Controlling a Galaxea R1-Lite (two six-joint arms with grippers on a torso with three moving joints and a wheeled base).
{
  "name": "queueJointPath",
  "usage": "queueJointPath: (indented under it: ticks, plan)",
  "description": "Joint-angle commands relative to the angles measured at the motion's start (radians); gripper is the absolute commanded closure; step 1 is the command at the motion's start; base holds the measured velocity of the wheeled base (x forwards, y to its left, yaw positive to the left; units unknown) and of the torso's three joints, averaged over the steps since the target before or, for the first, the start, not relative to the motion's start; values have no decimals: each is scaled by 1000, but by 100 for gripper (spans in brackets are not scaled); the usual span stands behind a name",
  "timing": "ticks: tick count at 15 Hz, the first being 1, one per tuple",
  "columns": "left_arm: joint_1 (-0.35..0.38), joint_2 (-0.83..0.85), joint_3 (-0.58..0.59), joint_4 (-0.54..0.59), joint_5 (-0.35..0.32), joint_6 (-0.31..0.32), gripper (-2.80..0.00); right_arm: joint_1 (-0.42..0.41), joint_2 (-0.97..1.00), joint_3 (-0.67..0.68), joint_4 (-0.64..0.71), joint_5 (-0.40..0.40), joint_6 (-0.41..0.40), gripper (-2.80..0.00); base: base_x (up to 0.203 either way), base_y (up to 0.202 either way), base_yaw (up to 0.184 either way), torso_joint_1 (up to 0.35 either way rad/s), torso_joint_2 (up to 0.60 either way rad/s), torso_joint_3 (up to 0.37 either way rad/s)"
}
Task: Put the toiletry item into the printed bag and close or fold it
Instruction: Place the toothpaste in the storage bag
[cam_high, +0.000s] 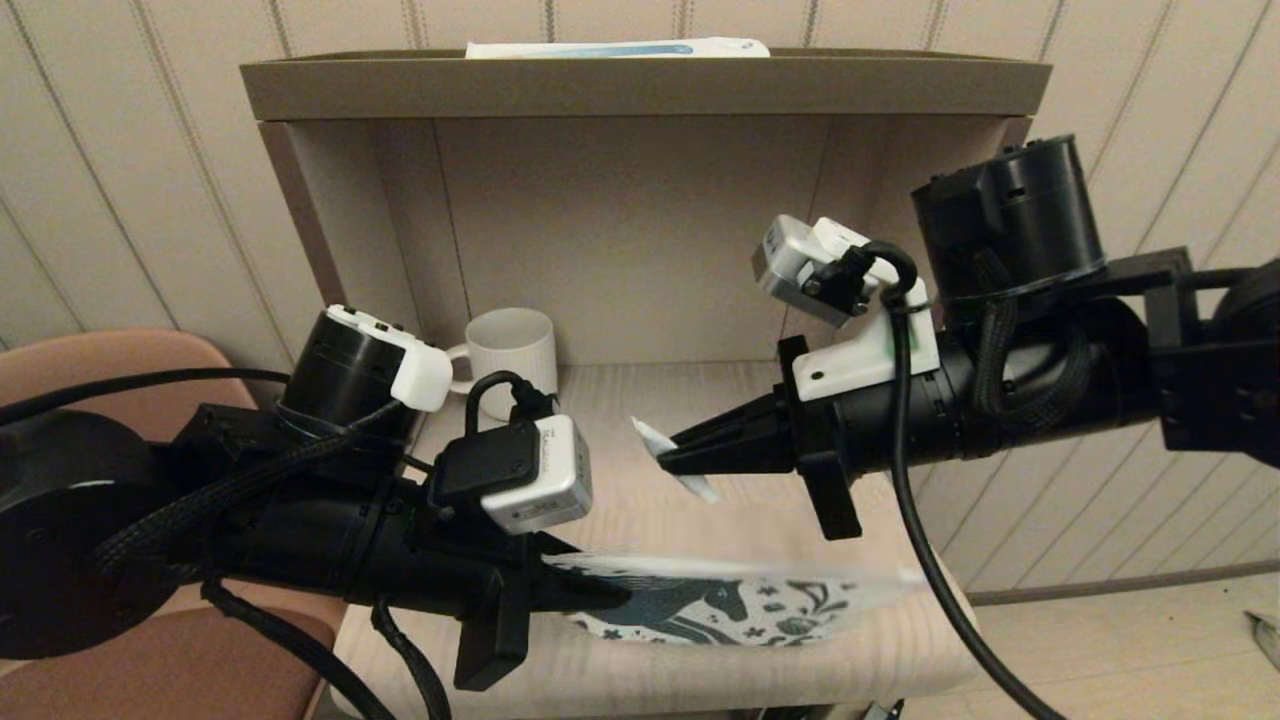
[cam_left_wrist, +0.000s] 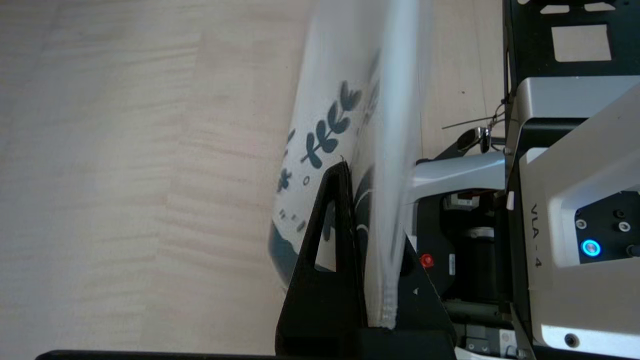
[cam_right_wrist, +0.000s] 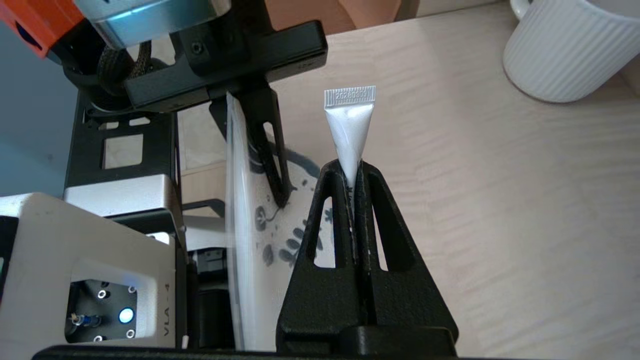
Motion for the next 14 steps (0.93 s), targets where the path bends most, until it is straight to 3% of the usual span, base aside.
queueJointPath:
  ticks: [1,14]
  plan:
    - [-1,1,0,0,-4,4,0,2,1,3,1,4,-2,0,0,0,0,0,0,0]
    - [1,9,-3,-1,-1,2,0,76,-66,86,0,2,0,0,0,0,0,0,0,0]
